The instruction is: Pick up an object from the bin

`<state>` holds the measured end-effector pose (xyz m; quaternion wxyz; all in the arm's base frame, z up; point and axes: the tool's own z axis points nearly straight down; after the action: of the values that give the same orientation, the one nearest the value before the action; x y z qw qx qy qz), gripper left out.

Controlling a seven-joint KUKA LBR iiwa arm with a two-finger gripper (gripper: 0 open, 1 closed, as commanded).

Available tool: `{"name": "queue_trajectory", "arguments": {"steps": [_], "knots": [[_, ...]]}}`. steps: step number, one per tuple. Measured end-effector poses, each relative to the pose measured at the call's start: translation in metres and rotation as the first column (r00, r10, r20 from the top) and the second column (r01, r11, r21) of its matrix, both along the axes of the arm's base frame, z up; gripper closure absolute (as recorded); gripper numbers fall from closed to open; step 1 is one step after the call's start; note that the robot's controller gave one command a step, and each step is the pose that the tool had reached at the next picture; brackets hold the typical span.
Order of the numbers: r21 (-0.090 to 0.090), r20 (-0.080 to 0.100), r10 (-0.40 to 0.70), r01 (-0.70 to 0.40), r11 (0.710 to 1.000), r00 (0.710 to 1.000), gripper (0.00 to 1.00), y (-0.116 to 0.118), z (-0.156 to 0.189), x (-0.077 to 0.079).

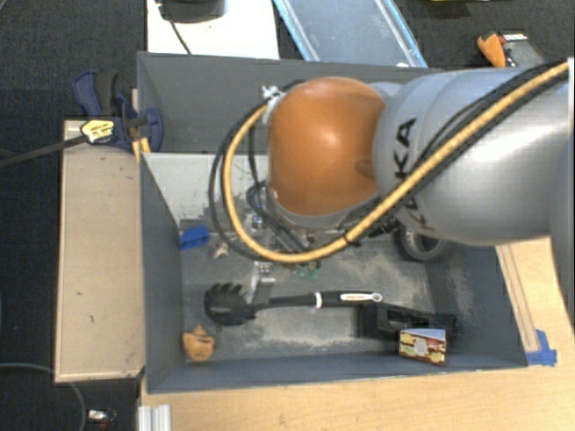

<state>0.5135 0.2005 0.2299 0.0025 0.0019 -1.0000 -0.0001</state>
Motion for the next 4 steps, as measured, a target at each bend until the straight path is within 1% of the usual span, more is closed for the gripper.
{"name": "queue_trajectory", "arguments": {"steps": [1,2,3,4], "knots": [[0.002,0.008,-0.007,0.007,1.000,1.000,0.00,-0.001,0.004,0.002],[0.003,0.012,0.001,-0.001,1.000,1.000,0.00,-0.004,-0.088,0.006],[0.001,0.016,0.154,-0.154,0.988,0.988,0.00,-0.076,-0.163,0.016],[0.009,0.015,-0.118,0.118,0.993,0.993,0.00,-0.033,-0.117,0.002]]}}
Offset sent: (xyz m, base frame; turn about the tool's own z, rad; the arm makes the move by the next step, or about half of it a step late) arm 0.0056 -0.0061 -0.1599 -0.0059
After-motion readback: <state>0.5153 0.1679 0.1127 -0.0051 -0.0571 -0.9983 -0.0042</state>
